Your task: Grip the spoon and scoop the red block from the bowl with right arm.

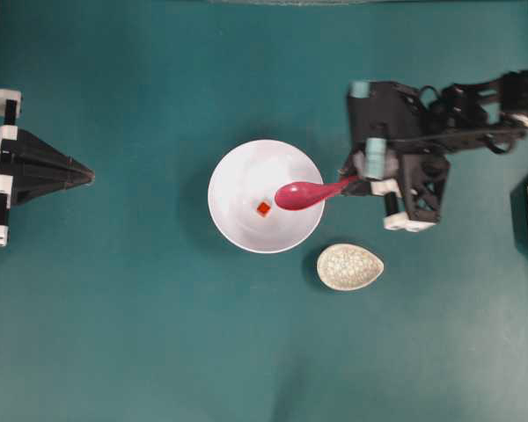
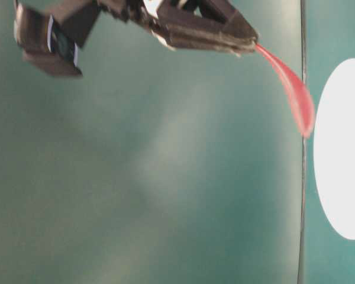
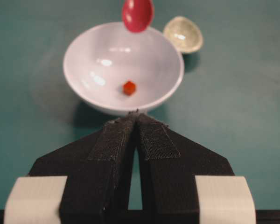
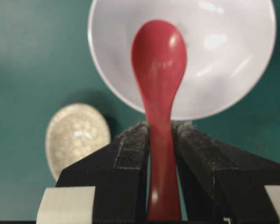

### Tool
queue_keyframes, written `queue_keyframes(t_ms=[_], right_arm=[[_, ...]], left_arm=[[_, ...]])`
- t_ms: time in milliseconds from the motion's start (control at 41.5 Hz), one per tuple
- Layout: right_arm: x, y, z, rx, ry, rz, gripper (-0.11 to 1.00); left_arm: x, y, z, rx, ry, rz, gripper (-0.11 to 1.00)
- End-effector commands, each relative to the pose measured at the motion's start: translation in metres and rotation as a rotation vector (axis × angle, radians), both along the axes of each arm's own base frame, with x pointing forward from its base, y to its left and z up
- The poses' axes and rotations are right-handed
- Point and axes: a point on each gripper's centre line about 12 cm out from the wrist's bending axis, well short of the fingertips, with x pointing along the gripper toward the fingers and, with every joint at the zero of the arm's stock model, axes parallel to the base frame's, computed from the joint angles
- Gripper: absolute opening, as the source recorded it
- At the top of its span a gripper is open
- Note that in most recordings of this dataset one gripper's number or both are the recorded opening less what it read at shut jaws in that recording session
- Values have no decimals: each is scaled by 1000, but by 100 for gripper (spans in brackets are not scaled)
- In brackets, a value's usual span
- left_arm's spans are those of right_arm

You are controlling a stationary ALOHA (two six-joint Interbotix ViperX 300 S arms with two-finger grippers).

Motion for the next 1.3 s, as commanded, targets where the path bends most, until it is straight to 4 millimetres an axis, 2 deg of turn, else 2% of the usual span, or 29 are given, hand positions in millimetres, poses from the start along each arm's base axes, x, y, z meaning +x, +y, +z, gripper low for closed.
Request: queue_keyframes(t_ms=[0, 313, 915, 1277], right_arm=[[15, -3, 10, -11, 21, 21, 25], [41, -7, -5, -18, 175, 74, 25], [49, -7, -34, -4, 247, 76, 25], [66, -11, -45, -17, 223, 64, 25]], left_arm=[[2, 0, 6, 6, -15, 0, 0], [2, 0, 6, 12, -17, -2, 0], [2, 0, 7, 18, -20, -4, 0], [1, 0, 7, 19, -23, -5, 0]])
